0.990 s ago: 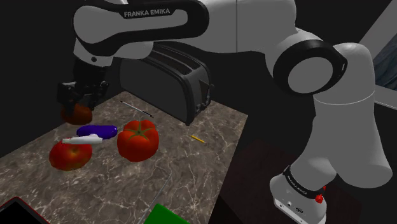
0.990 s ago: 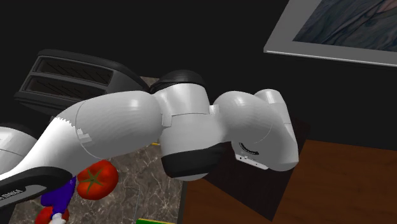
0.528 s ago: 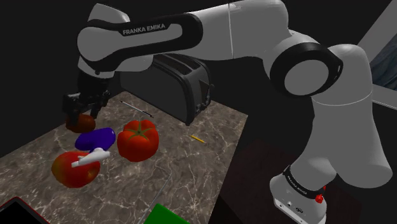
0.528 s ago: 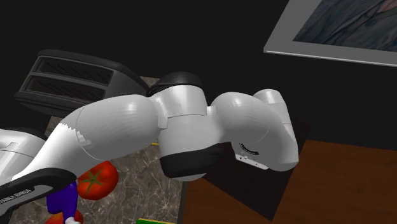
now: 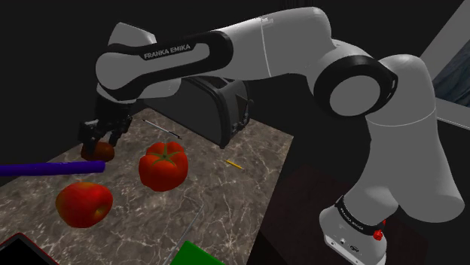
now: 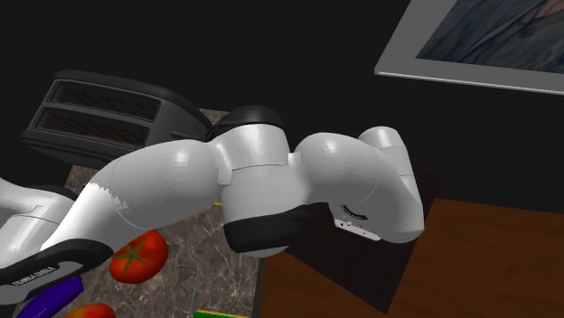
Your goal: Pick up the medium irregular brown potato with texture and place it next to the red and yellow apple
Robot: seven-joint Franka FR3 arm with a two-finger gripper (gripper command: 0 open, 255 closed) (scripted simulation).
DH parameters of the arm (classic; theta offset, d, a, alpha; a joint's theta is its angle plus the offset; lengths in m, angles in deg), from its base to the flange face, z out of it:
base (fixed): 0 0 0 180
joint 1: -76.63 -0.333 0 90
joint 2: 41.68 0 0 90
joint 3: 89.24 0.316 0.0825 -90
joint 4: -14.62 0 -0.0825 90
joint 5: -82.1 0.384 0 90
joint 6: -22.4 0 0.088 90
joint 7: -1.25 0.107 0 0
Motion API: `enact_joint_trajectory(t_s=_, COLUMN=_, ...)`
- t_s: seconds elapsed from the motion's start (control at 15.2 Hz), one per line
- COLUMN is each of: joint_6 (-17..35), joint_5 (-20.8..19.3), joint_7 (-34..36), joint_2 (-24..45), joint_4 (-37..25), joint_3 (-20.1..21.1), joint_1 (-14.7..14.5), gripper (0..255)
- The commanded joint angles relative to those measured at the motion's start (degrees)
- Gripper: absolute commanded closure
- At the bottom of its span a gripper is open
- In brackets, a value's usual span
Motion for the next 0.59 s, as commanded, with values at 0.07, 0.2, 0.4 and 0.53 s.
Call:
enact_joint_trajectory(t_s=0.07, joint_6=0.01, joint_5=0.08, joint_7=-0.29, joint_2=0.58, joint_4=0.68, joint_3=0.20, joint_1=-0.07, gripper=255)
enact_joint_trajectory(t_s=0.2, joint_6=0.01, joint_5=0.07, joint_7=-0.28, joint_2=0.58, joint_4=0.67, joint_3=0.21, joint_1=-0.06, gripper=255)
enact_joint_trajectory(t_s=0.4, joint_6=0.01, joint_5=0.08, joint_7=-0.29, joint_2=0.57, joint_4=0.68, joint_3=0.20, joint_1=-0.07, gripper=255)
enact_joint_trajectory(t_s=0.53, joint_6=-0.41, joint_5=0.02, joint_7=-0.23, joint_2=0.92, joint_4=-0.05, joint_3=0.16, joint_1=0.01, gripper=0)
